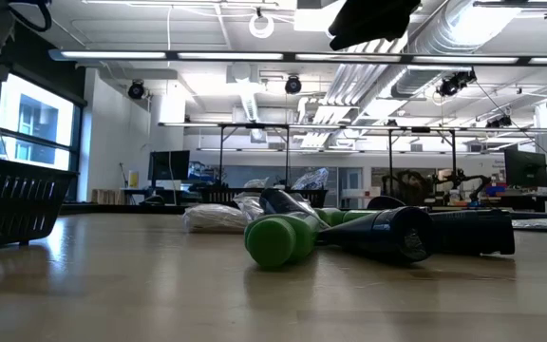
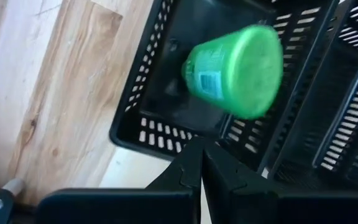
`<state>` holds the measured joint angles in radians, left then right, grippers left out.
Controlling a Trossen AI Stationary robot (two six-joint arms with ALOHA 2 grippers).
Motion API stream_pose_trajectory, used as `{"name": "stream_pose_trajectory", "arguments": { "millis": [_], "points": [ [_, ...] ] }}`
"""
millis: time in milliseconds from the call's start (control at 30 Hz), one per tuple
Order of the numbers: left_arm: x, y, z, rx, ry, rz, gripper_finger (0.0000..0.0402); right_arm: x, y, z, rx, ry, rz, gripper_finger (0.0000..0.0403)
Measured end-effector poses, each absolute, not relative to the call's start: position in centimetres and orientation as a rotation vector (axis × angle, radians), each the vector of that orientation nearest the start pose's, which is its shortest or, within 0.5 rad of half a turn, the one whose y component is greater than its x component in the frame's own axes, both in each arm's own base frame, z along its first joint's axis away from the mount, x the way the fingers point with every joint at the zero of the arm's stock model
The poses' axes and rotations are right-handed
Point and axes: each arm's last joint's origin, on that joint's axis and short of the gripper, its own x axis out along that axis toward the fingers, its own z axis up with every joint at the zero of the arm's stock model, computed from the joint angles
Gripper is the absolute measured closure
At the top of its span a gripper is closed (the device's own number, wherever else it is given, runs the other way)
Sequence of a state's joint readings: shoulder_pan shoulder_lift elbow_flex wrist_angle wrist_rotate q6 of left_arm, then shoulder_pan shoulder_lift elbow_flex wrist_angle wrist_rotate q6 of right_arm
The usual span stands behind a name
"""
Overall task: Pick & Place Travel size toiletries
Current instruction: Put the green shampoo into the middle left basket, then put the dark blue shave cream into the bottom left basket
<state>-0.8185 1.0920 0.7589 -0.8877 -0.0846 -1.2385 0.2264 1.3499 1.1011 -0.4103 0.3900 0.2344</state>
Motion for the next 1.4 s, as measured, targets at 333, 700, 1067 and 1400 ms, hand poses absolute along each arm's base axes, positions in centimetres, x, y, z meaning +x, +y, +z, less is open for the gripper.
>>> {"name": "stream_pose_trajectory", "arguments": {
  "millis": [333, 700, 1067, 1400],
  "points": [
    [13.3, -13.4, 22.3, -0.528, 1.184, 0.177, 0.0401, 28.4, 5.4, 30.1, 0.023, 0.606, -0.229, 0.0207],
    [14.8, -14.5, 22.2, -0.502, 1.021, 0.132, 0.0401, 28.4, 5.4, 30.1, 0.022, 0.606, -0.228, 0.0207],
    [13.8, -12.8, 24.4, -0.430, 0.827, 0.144, 0.0401, 28.4, 5.4, 30.1, 0.022, 0.606, -0.228, 0.0207],
    [12.7, -10.5, 27.4, -0.185, 0.512, 0.194, 0.0401, 28.5, 5.4, 30.2, 0.042, 0.597, -0.232, 0.0207]
  ]
}}
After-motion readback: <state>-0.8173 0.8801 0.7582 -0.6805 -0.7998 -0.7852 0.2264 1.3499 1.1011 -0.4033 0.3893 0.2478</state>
